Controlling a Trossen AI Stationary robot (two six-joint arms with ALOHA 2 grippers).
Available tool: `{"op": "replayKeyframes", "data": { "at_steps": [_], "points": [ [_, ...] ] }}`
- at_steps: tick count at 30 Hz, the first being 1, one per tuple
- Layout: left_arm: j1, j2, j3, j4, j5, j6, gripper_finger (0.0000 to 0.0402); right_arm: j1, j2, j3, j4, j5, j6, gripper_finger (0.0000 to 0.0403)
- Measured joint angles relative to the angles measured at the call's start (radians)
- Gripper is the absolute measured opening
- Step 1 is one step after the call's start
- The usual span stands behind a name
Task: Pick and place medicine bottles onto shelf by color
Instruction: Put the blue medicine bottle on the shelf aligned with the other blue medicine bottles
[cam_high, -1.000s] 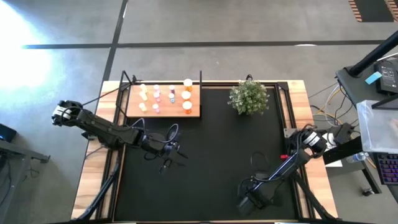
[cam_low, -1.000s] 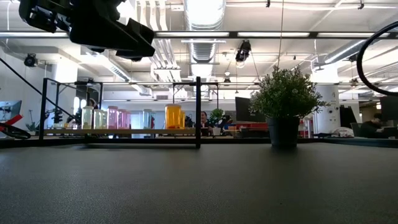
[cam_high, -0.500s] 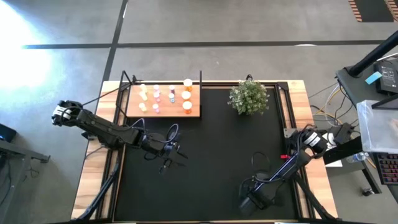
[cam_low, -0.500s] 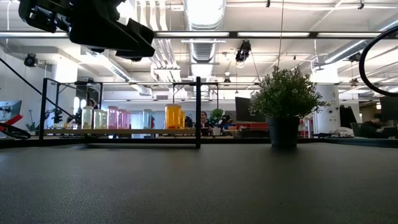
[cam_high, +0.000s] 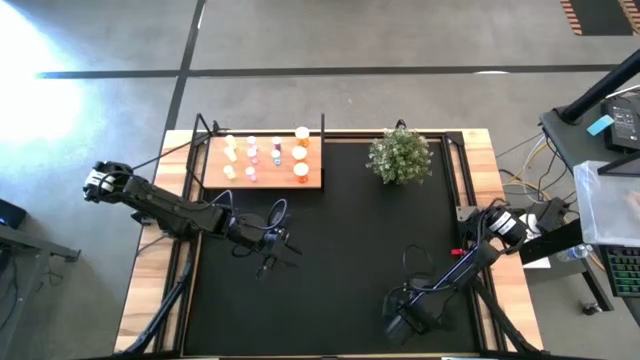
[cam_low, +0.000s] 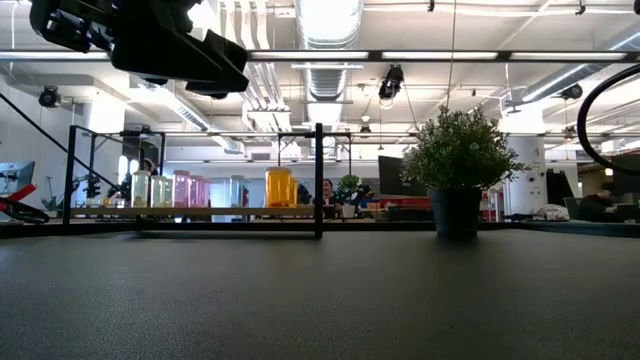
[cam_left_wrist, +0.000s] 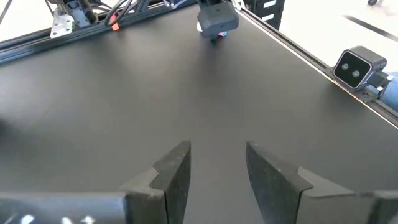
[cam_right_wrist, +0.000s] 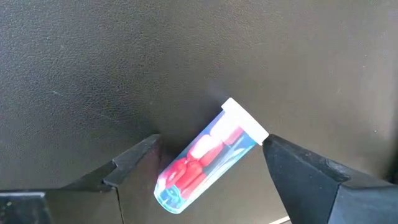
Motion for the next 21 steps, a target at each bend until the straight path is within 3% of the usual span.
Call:
{"op": "replayKeyframes", "data": {
  "at_steps": [21],
  "points": [
    [0.000,0.000,0.000,-0.001,0.000,-0.003,0.0138,-0.018,0.001,0.002,-0.013,0.033,-0.026,0.0274]
  ]
}}
